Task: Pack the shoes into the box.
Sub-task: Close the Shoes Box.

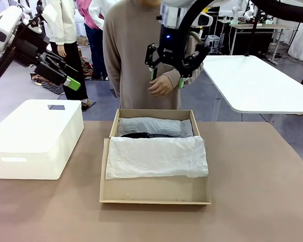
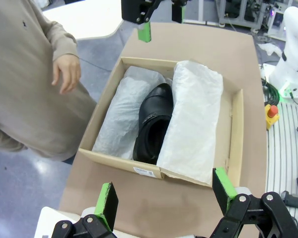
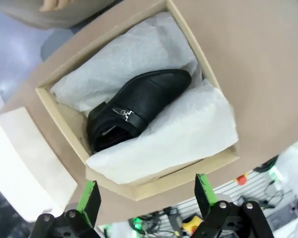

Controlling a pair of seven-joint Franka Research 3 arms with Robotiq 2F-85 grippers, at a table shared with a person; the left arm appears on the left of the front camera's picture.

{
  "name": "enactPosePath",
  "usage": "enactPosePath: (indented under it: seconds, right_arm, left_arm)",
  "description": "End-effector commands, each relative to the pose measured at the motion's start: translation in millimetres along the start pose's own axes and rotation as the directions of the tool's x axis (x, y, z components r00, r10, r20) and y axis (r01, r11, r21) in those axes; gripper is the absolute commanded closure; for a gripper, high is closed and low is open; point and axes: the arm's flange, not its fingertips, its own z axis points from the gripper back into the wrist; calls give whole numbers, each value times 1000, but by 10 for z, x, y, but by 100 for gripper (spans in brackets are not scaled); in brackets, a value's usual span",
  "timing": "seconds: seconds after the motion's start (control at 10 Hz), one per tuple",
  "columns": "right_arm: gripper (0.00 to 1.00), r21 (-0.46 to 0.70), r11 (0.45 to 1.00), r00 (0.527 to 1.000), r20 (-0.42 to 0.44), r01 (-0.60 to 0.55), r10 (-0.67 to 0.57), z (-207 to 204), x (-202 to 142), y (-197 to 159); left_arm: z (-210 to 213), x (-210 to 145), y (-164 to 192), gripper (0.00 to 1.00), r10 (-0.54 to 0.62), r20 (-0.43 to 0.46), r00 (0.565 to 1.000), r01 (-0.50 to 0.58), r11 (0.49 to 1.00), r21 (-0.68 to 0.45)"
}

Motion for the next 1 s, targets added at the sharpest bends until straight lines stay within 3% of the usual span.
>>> enactPosePath:
  seconds: [0.0,0.2,0.6,0.7,0.8,0.9]
  right_arm:
    - [0,131,960,963,-79,-247,259,7,121,-480]
    - [0,167,854,861,-45,-493,506,91,205,-785]
    - [0,62,715,710,-84,-696,699,80,300,-1276]
    - [0,62,710,704,-87,-702,704,61,303,-1345]
    - [0,70,763,758,-87,-643,647,50,282,-1373]
    - [0,83,731,724,-99,-677,682,70,316,-1223]
  left_arm:
    - [-4,-4,7,0,-18,24,1000,18,1000,-7]
    - [-4,-4,7,0,-18,24,1000,18,1000,-7]
    - [-4,-4,7,0,-18,24,1000,18,1000,-7]
    - [-4,-4,7,0,-18,24,1000,18,1000,-7]
    - [-4,-4,7,0,-18,24,1000,18,1000,-7]
    - [-4,-4,7,0,-18,24,1000,18,1000,-7]
